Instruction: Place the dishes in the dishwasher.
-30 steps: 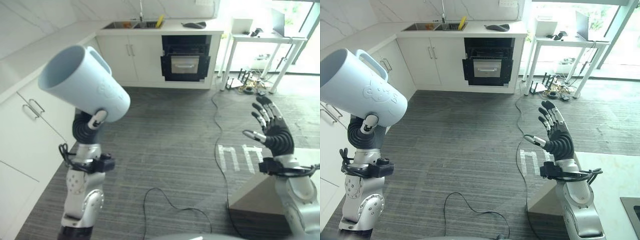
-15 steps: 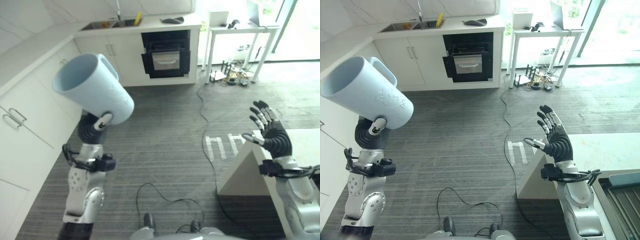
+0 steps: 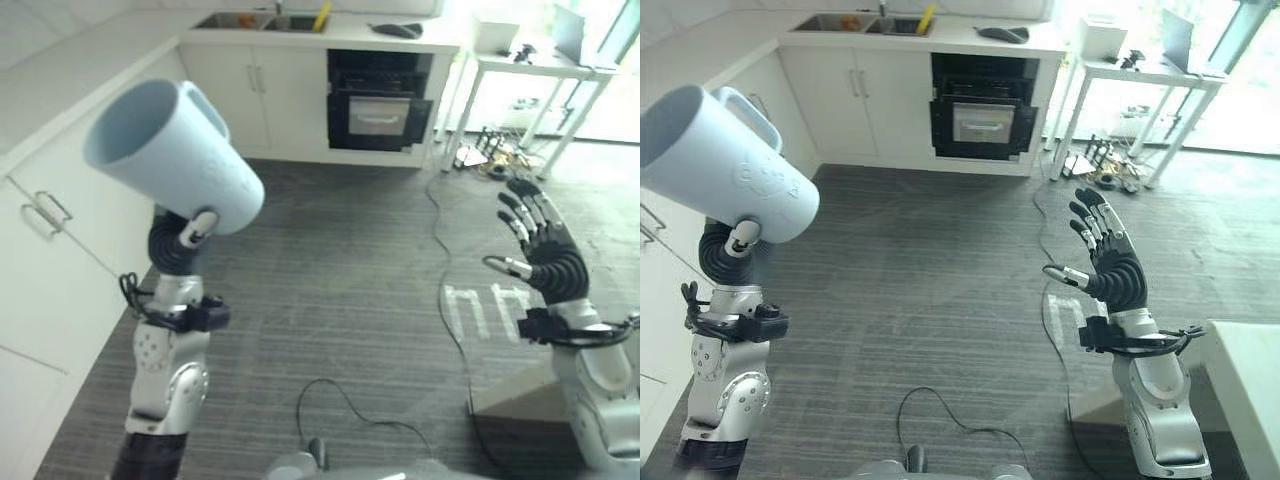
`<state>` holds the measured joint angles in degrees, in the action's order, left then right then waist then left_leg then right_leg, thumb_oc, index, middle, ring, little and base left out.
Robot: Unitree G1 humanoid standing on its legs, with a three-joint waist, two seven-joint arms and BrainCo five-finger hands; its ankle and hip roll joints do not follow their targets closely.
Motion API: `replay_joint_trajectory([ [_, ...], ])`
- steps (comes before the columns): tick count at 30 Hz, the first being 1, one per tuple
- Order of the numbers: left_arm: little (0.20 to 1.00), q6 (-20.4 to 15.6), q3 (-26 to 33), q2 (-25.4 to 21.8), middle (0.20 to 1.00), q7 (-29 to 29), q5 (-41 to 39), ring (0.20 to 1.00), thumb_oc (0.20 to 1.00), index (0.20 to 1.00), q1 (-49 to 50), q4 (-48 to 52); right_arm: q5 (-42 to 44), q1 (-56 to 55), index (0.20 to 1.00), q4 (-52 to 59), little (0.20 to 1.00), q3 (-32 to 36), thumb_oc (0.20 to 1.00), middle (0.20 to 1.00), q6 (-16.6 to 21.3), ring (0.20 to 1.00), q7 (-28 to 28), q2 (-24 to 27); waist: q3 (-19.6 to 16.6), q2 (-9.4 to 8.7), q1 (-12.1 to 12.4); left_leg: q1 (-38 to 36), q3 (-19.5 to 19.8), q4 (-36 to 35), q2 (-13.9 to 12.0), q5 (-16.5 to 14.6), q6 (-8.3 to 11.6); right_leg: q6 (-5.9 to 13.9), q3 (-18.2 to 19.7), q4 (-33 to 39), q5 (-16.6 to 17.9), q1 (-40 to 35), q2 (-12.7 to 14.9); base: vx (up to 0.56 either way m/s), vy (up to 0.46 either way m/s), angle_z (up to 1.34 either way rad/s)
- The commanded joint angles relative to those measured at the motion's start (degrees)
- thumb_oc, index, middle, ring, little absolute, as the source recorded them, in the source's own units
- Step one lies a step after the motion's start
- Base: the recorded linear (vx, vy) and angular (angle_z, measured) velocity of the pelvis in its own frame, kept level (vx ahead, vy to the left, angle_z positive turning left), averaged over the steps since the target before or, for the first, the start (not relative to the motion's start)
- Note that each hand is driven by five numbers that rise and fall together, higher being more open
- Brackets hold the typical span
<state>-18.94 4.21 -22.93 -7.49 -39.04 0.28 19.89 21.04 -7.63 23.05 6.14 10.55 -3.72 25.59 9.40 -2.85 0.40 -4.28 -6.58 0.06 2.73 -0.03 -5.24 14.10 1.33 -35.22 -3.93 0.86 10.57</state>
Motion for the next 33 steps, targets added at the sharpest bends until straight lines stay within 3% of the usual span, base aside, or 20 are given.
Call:
replay_joint_trajectory([
  [1,0.200,-0.46,1.87,-1.77,0.200,-0.76,2.88,0.200,0.200,0.200,0.43,2.59,-3.23,2.52,1.000,-0.87,1.000,-1.37,1.000,1.000,2.61,1.000,1.58,0.11,-2.18,2.69,-0.84,2.41,1.94,-5.06,-2.69,3.86,4.15,-5.39,-7.97,-0.41,7.69,1.78,-4.82,0.17,0.141,-0.13],
  [3,0.200,0.19,2.20,-2.27,0.200,0.03,2.22,0.200,0.200,0.200,-0.79,2.31,-3.07,3.13,1.000,-1.70,1.000,-1.84,1.000,1.000,2.55,1.000,1.36,0.79,-1.47,2.81,-0.93,1.12,1.34,-5.06,-2.52,3.26,4.50,-6.71,-11.85,6.93,3.90,2.04,-4.26,0.24,0.037,-0.19],
  [4,0.200,0.23,2.29,-2.37,0.200,-0.13,2.05,0.200,0.200,0.200,-0.96,2.39,-2.67,3.07,1.000,-1.69,1.000,-1.50,1.000,1.000,2.75,1.000,1.19,1.00,-1.07,2.65,-1.05,0.48,1.01,-5.06,-2.51,2.69,4.66,-6.73,-13.52,11.13,4.12,1.62,-4.06,0.26,-0.068,-0.18],
  [6,0.200,0.41,2.57,-2.47,0.200,-1.05,0.99,0.200,0.200,0.200,-0.40,2.82,-0.67,1.21,1.000,-1.21,1.000,0.43,1.000,1.000,3.87,1.000,0.36,1.96,0.02,2.08,-2.84,-1.65,1.20,-5.06,-2.17,1.10,4.92,-7.12,-13.29,23.49,4.08,1.70,-6.51,0.29,-0.112,0.00],
  [7,0.200,0.47,2.50,-2.42,0.200,-1.17,0.85,0.200,0.200,0.200,-0.26,2.91,-0.04,0.64,1.000,-1.09,1.000,0.92,1.000,1.000,4.15,1.000,0.19,2.21,0.19,1.93,-3.42,-2.06,1.36,-5.06,-1.99,0.70,4.84,-7.15,-12.51,25.64,4.35,1.95,-7.05,0.37,-0.118,0.05],
  [9,0.200,0.73,1.76,-1.81,0.200,-1.98,1.00,0.200,0.200,0.200,0.24,3.17,0.61,-1.63,1.000,-0.47,1.000,2.40,1.000,1.000,4.86,1.000,0.10,2.27,0.82,1.67,-6.30,-5.09,3.21,-5.06,-0.95,-1.98,4.14,-5.89,-7.82,34.34,10.92,6.13,-6.84,0.43,-0.145,0.34],
  [10,0.200,0.63,1.57,-1.69,0.200,-2.06,1.14,0.200,0.200,0.200,0.48,3.26,0.59,-1.97,1.000,-0.22,1.000,2.53,1.000,1.000,4.87,1.000,0.09,2.19,0.95,1.90,-6.75,-5.81,3.51,-5.06,-1.10,-2.54,4.09,-5.66,-7.53,36.08,11.99,6.77,-6.74,0.67,-0.333,0.74],
  [11,0.200,-0.16,0.89,-2.31,0.200,-2.55,1.10,0.200,0.200,0.200,1.64,3.92,0.55,-3.25,1.000,0.36,1.000,2.69,1.000,1.000,5.56,1.000,0.34,1.85,1.33,2.29,-8.24,-8.92,4.31,-5.06,-1.34,-5.17,3.60,-5.20,-5.67,39.70,13.75,8.81,-6.60,0.70,-0.436,1.08],
  [14,0.200,-0.51,0.42,-2.98,0.200,-1.47,0.48,0.200,0.200,0.200,1.92,4.26,0.12,-1.85,1.000,0.53,1.000,1.36,1.000,1.000,4.19,1.000,2.58,2.50,-0.57,2.23,-8.45,-11.69,3.18,-5.06,-2.04,-7.35,4.25,-4.85,-6.67,40.22,14.39,6.31,-6.51,0.48,-0.365,0.72],
  [16,0.200,0.14,0.22,-2.92,0.200,-1.18,-0.38,0.200,0.200,0.200,1.19,4.47,-0.31,0.00,1.000,1.05,1.000,0.98,1.000,1.000,2.85,1.000,3.72,3.05,-2.47,2.73,-8.89,-14.52,2.81,-4.67,-3.20,-8.54,5.72,-6.15,-6.57,40.22,14.40,5.07,-7.36,0.38,-0.306,0.31],
  [18,0.200,0.36,0.11,-2.87,0.200,-0.75,-0.47,0.200,0.200,0.200,1.27,4.75,-0.45,0.46,1.000,1.06,1.000,0.90,1.000,1.000,2.62,1.000,3.76,3.64,-3.29,3.62,-9.29,-13.99,1.35,0.87,-5.43,-4.59,8.27,-7.66,-6.93,40.22,13.68,4.11,-8.60,0.34,-0.287,-0.12],
  [19,0.200,0.73,0.17,-2.58,0.200,-0.07,-0.66,0.200,0.200,0.200,1.87,5.20,-0.09,0.48,1.000,0.99,1.000,1.21,1.000,1.000,1.93,1.000,3.34,4.42,-3.49,3.79,-9.19,-11.34,1.13,10.68,-7.58,2.17,10.75,-9.28,-6.54,40.22,12.40,2.43,-9.58,0.31,-0.306,-0.25],
  [20,0.200,0.73,0.28,-2.32,0.200,0.07,-0.74,0.200,0.200,0.200,2.22,5.29,0.11,0.47,1.000,0.77,1.000,1.28,1.000,1.000,1.97,1.000,2.84,4.69,-3.39,3.45,-9.00,-9.19,1.20,16.97,-7.98,4.62,11.59,-10.12,-6.34,40.22,11.82,1.38,-9.71,0.30,-0.307,-0.29],
  [22,0.200,0.08,0.85,-1.20,0.200,-0.29,-0.41,0.200,0.200,0.200,3.63,5.46,0.34,0.01,1.000,0.21,1.000,1.61,1.000,1.000,2.57,1.000,0.75,4.78,-2.53,2.38,-8.07,-1.88,1.98,28.79,-6.84,7.09,11.97,-11.95,-4.91,40.22,10.45,-1.59,-9.87,0.26,-0.254,-0.50],
  [24,0.200,-0.33,1.29,-0.61,0.200,-1.37,-0.17,0.200,0.200,0.200,4.37,5.14,-0.55,-0.34,1.000,-0.31,1.000,1.92,1.000,1.000,2.87,1.000,0.41,4.69,-1.36,1.20,-7.10,6.30,1.51,34.91,-6.48,5.69,10.74,-12.79,-4.26,40.22,9.77,-4.02,-9.70,0.23,-0.175,-0.74],
  [26,0.200,-0.46,1.78,-0.45,0.200,-1.97,-0.42,0.200,0.200,0.200,5.11,4.87,0.27,-0.35,1.000,-0.73,1.000,2.23,1.000,1.000,2.53,1.000,0.49,4.97,-0.28,0.84,-6.05,9.22,0.45,31.88,-6.08,2.66,9.00,-12.60,-3.79,40.22,8.14,-6.28,-10.11,0.32,-0.031,-0.53],
  [27,0.200,-1.29,2.74,-0.77,0.200,-2.65,-0.99,0.200,0.200,0.200,6.50,4.77,1.11,-0.34,1.000,-0.65,1.000,2.95,1.000,1.000,1.85,1.000,-0.44,5.01,0.00,1.18,-5.75,8.13,-1.93,21.18,-6.10,1.63,8.27,-11.95,-3.29,40.22,6.80,-7.30,-10.62,0.40,0.094,-0.46],
  [30,0.200,-2.71,2.96,-1.00,0.200,-2.55,-1.08,0.200,0.200,0.200,8.24,4.74,0.53,-1.16,1.000,0.20,1.000,2.56,1.000,1.000,1.43,1.000,-1.31,4.25,0.00,2.93,-4.70,6.89,-1.34,-2.19,-5.66,6.38,9.34,-10.72,-1.53,40.22,4.62,-9.25,-12.33,0.42,0.174,-0.84],
  [31,0.200,-3.16,2.78,-1.02,0.200,-2.43,-1.10,0.200,0.200,0.200,8.45,4.48,0.55,-1.36,1.000,0.45,1.000,2.45,1.000,1.000,1.36,1.000,-1.46,4.37,0.15,3.21,-4.22,7.72,-0.56,-5.06,-6.07,8.42,10.08,-10.73,-1.17,40.22,4.04,-10.27,-12.69,0.43,0.166,-0.68],
  [33,0.200,-4.76,2.05,-0.55,0.200,-3.21,-0.65,0.200,0.200,0.200,8.17,3.04,1.05,-0.93,1.000,-0.42,1.000,2.11,1.000,1.000,2.33,1.000,-1.61,5.02,0.30,2.98,-2.88,12.91,0.43,-5.06,-6.26,9.09,11.08,-10.98,-1.00,40.22,1.47,-14.18,-12.78,0.44,0.213,-0.62],
])
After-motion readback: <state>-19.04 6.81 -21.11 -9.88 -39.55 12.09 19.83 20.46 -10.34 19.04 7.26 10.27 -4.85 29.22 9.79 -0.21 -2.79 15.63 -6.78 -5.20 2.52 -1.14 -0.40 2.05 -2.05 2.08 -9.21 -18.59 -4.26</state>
